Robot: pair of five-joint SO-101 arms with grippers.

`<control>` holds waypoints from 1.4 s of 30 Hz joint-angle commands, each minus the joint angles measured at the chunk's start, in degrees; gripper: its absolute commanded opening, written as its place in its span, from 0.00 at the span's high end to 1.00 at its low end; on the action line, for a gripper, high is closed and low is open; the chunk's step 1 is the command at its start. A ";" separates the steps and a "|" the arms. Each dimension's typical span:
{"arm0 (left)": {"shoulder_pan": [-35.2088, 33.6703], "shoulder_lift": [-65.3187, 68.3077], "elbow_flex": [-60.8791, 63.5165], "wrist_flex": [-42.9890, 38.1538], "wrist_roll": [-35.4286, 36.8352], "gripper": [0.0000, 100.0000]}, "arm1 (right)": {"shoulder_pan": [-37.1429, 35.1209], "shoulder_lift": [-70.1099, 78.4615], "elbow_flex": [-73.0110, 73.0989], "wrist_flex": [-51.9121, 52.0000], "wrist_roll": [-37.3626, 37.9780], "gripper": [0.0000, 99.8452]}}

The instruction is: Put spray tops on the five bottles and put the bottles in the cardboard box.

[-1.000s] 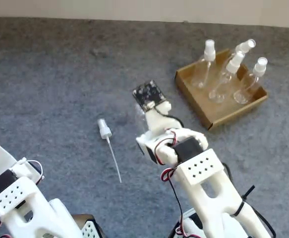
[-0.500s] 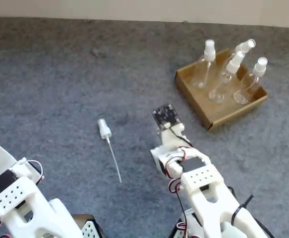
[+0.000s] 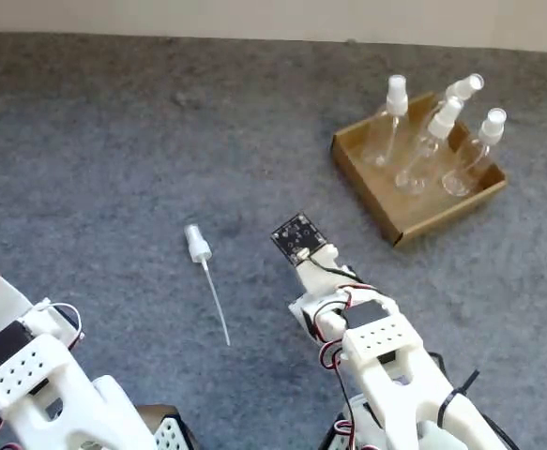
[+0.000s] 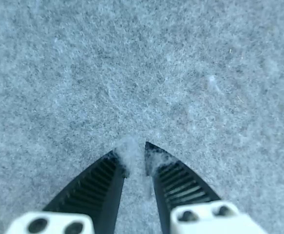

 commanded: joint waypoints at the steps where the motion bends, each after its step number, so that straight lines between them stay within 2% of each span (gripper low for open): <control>1: 1.10 0.04 -0.22 -1.23 -0.35 1.00 | 0.57 -1.45 -3.47 5.41 1.49 0.75; 12: 3.03 0.04 -0.13 -1.23 -0.44 1.00 | -0.31 -1.01 -15.69 18.95 1.85 0.75; 16: 2.95 0.04 -0.13 -1.23 -0.44 1.00 | -1.63 4.09 -22.11 23.43 1.49 0.75; 24: 2.77 0.04 0.75 -2.37 -0.44 1.00 | -1.36 17.54 -27.30 22.73 1.41 0.75; 29: 2.86 0.04 0.75 -2.37 -0.44 1.00 | -1.36 20.88 -27.30 18.15 1.41 0.75; 42: 2.86 0.04 0.75 -2.37 -0.44 1.00 | -1.36 27.47 -27.47 17.98 1.41 0.75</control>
